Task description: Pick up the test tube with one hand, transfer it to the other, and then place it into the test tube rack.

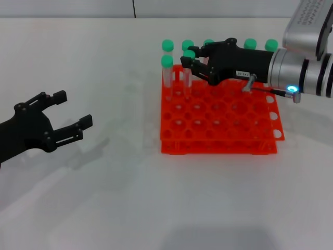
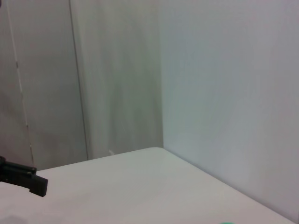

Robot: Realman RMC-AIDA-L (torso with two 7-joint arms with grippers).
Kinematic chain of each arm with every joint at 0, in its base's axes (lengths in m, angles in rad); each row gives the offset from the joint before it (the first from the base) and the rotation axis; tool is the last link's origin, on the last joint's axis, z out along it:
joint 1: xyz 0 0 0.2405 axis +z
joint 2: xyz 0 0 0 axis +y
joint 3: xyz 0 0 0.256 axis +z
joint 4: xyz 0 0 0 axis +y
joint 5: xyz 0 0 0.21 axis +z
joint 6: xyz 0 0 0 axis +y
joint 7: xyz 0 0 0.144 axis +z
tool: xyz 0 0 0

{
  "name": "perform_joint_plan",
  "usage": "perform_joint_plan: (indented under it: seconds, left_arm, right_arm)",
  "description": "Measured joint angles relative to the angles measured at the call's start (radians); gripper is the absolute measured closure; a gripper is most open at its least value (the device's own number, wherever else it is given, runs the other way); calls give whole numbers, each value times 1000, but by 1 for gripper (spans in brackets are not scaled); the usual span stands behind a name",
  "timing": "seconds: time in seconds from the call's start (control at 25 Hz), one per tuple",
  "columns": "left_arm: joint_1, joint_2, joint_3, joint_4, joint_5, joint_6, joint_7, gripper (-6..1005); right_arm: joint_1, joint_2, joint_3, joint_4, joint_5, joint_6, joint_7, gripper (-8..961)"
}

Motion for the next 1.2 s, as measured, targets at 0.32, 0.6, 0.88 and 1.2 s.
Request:
perform_joint_plan:
  seconds: [0.32, 0.6, 0.88, 1.2]
  left_arm:
    - [-2, 0, 1, -12, 1, 6, -2, 123]
    - [3, 2, 1, -12, -2, 8, -2, 124]
    - [-6, 5, 0, -8, -1, 9, -12, 124]
    - [-87, 58, 0, -23, 59, 63, -86, 124]
  right_arm:
    - [0, 0, -4, -7, -2, -10, 1, 608]
    - [-39, -10, 0, -64, 0, -31, 28, 489]
    - [-206, -29, 63, -199, -11, -124, 30, 443]
    - [-270, -148, 74, -170, -24, -307, 48, 325]
